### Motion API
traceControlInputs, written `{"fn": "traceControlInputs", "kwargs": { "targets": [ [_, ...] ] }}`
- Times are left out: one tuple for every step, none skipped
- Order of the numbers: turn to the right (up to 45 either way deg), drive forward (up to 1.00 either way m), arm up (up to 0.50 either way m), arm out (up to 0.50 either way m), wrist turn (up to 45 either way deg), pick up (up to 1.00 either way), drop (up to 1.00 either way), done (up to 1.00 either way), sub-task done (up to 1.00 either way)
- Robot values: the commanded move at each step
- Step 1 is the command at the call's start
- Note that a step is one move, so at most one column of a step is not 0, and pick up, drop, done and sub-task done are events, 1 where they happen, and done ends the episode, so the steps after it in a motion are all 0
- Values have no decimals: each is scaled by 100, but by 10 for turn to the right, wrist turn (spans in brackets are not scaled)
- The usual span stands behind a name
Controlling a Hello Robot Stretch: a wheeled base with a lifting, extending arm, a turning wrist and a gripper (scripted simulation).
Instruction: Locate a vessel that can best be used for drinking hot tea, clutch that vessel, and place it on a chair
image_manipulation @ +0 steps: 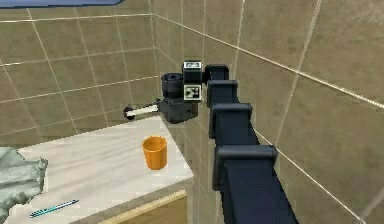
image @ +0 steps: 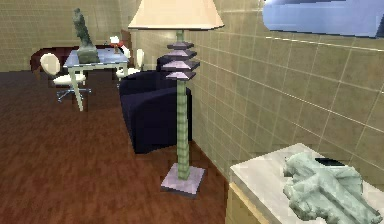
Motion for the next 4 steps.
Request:
{"fn": "traceControlInputs", "kwargs": {
  "targets": [
    [0, 0, -24, 0, 0, 0, 0, 0, 0],
    [0, 0, 0, 0, 0, 100, 0, 0, 0],
    [0, 0, 10, 0, 0, 0, 0, 0, 0],
    [0, 0, 14, 0, 0, 0, 0, 0, 0]
  ]
}}
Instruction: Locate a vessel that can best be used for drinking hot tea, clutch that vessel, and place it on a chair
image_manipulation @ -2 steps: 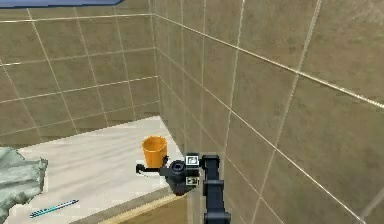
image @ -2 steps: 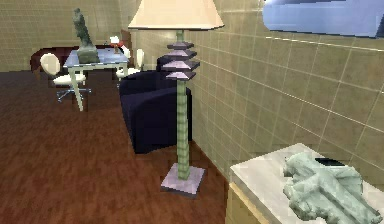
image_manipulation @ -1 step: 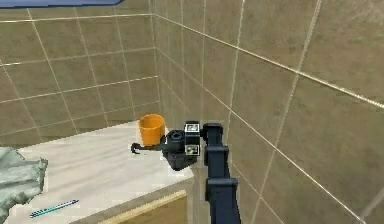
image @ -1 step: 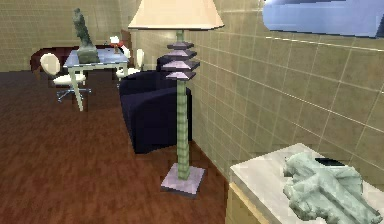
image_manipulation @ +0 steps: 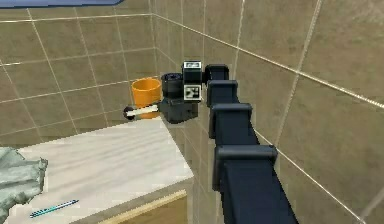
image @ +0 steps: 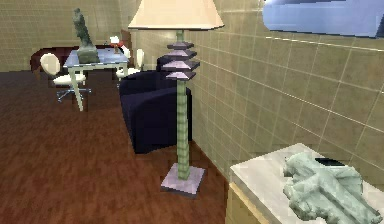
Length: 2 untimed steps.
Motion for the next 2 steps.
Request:
{"fn": "traceControlInputs", "kwargs": {
  "targets": [
    [0, 0, 0, 0, -450, 0, 0, 0, 0],
    [0, 0, 0, 0, -450, 0, 0, 0, 0]
  ]
}}
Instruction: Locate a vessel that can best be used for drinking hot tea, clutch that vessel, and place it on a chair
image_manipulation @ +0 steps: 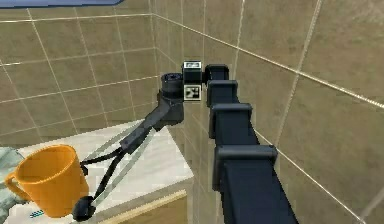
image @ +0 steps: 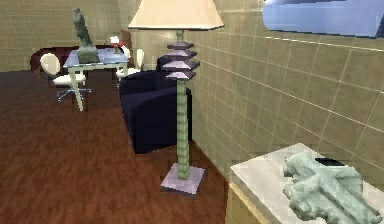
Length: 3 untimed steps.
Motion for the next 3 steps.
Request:
{"fn": "traceControlInputs", "kwargs": {
  "targets": [
    [0, 0, 0, 0, -60, 0, 0, 0, 0],
    [0, 0, 0, -24, 0, 0, 0, 0, 0],
    [-240, 0, 0, 0, 0, 0, 0, 0, 0]
  ]
}}
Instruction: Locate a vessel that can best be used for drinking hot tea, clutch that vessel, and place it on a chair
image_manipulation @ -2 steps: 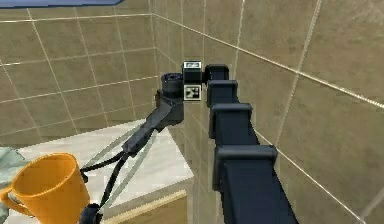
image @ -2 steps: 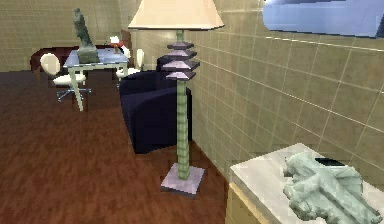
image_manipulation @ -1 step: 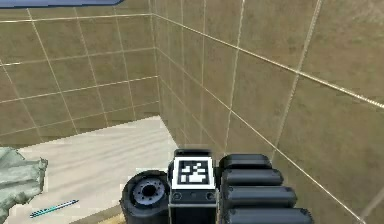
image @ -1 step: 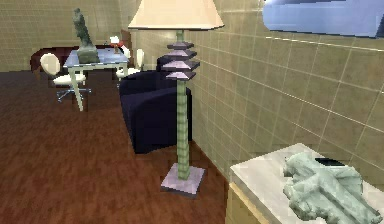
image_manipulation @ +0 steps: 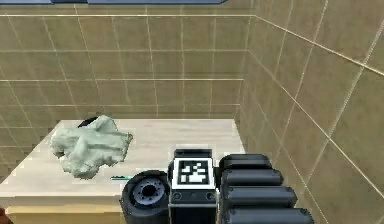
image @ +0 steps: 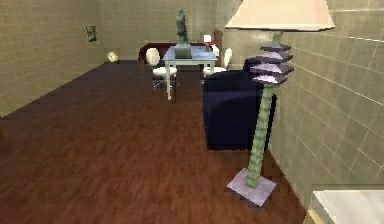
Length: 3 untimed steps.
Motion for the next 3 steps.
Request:
{"fn": "traceControlInputs", "kwargs": {
  "targets": [
    [0, 20, 0, 0, 0, 0, 0, 0, 0],
    [-450, 0, 0, 0, 0, 0, 0, 0, 0],
    [-210, 0, 0, 0, 0, 0, 0, 0, 0]
  ]
}}
